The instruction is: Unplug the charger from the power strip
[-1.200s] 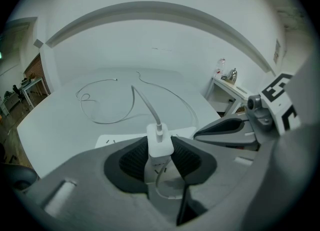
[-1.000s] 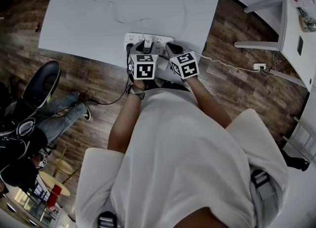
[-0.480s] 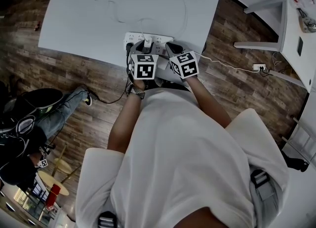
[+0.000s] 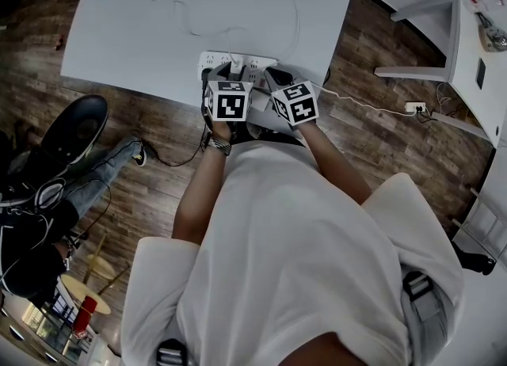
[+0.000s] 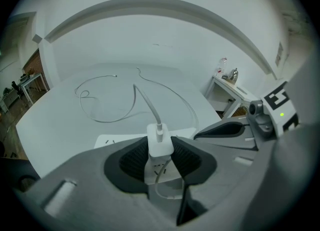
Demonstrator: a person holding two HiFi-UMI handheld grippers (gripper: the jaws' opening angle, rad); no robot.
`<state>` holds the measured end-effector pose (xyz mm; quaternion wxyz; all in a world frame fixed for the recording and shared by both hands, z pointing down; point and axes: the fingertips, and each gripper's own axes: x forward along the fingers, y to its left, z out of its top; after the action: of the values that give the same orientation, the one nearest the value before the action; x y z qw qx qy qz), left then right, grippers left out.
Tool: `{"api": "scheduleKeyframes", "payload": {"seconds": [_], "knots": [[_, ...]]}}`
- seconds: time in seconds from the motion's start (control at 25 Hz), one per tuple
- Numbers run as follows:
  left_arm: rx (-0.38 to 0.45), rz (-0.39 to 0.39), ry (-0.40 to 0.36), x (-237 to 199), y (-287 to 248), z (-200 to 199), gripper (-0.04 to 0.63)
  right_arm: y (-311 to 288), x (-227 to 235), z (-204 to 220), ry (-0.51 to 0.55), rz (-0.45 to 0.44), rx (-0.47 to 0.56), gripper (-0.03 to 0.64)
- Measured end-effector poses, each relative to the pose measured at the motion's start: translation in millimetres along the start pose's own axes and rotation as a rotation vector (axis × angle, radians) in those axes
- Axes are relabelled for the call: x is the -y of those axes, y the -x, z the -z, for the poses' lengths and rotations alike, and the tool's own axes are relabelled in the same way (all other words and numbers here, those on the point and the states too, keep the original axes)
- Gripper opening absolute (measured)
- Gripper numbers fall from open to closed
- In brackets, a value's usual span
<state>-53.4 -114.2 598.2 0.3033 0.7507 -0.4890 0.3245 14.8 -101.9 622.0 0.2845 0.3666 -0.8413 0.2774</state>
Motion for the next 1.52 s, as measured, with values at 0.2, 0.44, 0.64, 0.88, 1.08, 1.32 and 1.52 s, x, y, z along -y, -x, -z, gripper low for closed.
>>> {"api": "scheduleKeyframes", "payload": {"seconds": [0.2,0.44,0.64,0.88,1.08,1.32,1.52], "knots": [[0.014,-0.008,0.003,-0.7,-0.6,-1.2,0.146,-0.5,-0.2,0.4,-0.001,-0.001,0.002,0.002],[0.050,-0.011,0.009,-1.0,-0.1,-1.7,0.144,-0.6,0.5,0.0,-0.008,0.007,0.007,0.002],[0.071,-0.005,0.057,-3.4,2.9,-0.5,0.143,-1.6,-0.1,-2.0,-0.019,0.010,0.010,0.002],[0.081,-0.011,0.061,0.3,3.0,2.0,0.143,0.9,1.1,2.0,-0.020,0.010,0.013,0.002],[0.086,0.002,0.078,-1.3,3.8,1.6,0.143,0.4,0.0,0.8,-0.018,0.011,0.014,0.002],[0.087,0.013,0.096,-0.8,2.7,1.5,0.143,0.4,1.1,1.6,-0.018,0.008,0.013,0.002],[0.080,-0.005,0.050,-1.7,4.4,1.2,0.143,0.3,-0.4,-0.1,-0.017,0.006,0.011,0.002]]}}
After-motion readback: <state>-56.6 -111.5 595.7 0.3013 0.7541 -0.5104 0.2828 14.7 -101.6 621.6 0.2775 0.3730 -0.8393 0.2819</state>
